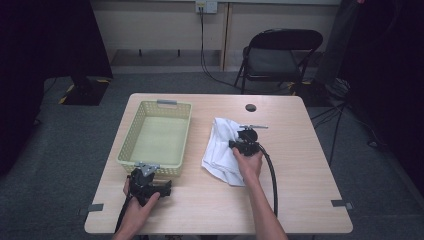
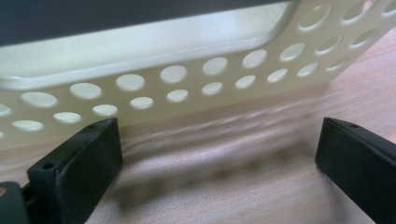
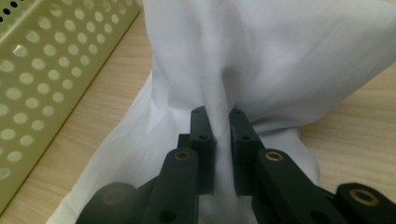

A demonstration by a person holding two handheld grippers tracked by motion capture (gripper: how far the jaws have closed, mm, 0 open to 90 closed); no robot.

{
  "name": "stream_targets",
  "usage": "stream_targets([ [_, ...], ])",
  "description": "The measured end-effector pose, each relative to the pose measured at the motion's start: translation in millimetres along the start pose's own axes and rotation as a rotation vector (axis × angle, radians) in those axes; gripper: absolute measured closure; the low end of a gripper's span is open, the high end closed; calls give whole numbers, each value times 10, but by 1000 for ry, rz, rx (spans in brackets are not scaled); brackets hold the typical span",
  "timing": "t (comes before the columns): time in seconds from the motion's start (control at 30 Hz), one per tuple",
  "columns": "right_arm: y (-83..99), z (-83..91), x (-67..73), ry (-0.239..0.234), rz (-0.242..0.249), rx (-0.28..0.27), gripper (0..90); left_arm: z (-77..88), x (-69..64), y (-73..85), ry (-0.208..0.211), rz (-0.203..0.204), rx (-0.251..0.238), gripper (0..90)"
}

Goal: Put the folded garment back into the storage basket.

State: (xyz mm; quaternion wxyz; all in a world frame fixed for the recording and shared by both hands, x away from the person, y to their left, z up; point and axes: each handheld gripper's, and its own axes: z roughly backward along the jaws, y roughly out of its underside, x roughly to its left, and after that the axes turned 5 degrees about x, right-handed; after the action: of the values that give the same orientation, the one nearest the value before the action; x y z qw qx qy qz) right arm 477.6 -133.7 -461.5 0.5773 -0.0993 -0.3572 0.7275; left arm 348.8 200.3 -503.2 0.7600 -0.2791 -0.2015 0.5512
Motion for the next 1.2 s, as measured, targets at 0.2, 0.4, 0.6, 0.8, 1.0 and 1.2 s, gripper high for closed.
stream_targets([
  [0.2, 2, 46, 12, -9, 3, -16, 831, 0, 0, 0, 0, 0, 0, 0],
  [0.4, 0, 123, 15, -33, -7, -45, 831, 0, 0, 0, 0, 0, 0, 0],
  [0.6, -12, 188, 22, -41, -10, -64, 831, 0, 0, 0, 0, 0, 0, 0],
  [0.8, -18, 234, 16, -55, -16, -85, 831, 0, 0, 0, 0, 0, 0, 0],
  [1.0, -30, 280, 37, -67, -19, -97, 831, 0, 0, 0, 0, 0, 1, 0],
  [1.2, -43, 342, 56, -92, -24, -119, 831, 0, 0, 0, 0, 0, 0, 0],
])
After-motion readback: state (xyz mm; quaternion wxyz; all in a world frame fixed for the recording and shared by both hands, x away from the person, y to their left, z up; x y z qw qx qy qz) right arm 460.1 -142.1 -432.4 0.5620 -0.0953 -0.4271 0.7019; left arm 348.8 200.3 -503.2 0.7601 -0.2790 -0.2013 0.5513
